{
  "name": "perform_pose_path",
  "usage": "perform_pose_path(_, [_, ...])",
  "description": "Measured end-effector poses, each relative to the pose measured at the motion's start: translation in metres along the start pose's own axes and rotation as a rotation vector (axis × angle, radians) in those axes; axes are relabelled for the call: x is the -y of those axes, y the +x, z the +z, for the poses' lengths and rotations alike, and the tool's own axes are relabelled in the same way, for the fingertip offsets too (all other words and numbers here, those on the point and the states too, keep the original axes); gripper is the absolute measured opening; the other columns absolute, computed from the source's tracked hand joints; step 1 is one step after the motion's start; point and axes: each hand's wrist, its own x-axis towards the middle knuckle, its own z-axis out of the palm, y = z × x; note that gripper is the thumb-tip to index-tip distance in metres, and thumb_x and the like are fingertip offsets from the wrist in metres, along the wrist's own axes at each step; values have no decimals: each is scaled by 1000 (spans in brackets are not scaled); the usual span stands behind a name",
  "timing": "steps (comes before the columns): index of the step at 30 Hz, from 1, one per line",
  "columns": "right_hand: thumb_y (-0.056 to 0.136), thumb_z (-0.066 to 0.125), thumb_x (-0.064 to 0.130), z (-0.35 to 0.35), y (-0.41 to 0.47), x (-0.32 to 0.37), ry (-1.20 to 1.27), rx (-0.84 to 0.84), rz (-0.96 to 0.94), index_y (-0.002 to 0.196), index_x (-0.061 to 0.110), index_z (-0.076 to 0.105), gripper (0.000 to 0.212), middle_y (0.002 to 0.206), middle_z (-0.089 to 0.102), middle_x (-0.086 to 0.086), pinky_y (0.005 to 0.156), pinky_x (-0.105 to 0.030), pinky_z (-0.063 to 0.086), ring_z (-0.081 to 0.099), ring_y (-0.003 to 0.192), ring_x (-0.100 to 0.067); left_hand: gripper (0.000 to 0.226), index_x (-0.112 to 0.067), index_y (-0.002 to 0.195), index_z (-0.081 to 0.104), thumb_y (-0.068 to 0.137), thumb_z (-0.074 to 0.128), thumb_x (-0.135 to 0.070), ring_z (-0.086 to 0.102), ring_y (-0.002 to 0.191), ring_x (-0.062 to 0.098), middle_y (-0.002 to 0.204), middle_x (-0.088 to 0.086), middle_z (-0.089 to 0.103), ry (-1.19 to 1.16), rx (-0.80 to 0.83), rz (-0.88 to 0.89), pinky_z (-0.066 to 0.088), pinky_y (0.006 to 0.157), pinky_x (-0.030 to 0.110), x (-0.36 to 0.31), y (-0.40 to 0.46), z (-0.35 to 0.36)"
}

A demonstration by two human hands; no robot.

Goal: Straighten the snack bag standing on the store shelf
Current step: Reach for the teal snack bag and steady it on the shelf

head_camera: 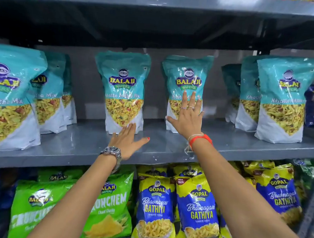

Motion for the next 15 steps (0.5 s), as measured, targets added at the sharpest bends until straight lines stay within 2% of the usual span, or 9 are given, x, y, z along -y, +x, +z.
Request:
perform_pose_path(5, [79,63,58,17,12,1,-53,6,78,149,18,-14,112,159,-15,-17,104,-70,25,-3,144,-48,84,-20,149,0,86,37,-61,8,146,17,159,0,3,19,137,24,13,116,38,4,0,1])
perform_pose_path(8, [75,70,55,23,19,-2,-4,-61,156,150,18,-13,117,158,-15,-20,101,-73,30,-1,143,-50,81,-20,149,9,85,30,-65,12,145,19,159,0,8,159,192,18,12,116,39,2,5,3])
perform_pose_path(12, [67,78,54,26,28,-5,79,-56,216,150,21,-13,127,158,-13,-23,95,-70,40,9,141,-52,77,-19,148,14,87,26,-64,11,145,18,159,-1,7,223,222,28,9,117,40,0,8,6])
perform_pose_path(15, [67,79,51,29,29,-7,99,-54,205,150,21,-11,127,158,-4,-24,95,-64,45,15,140,-51,76,-19,148,14,87,25,-64,11,145,17,159,-2,8,244,211,36,9,117,39,0,8,6])
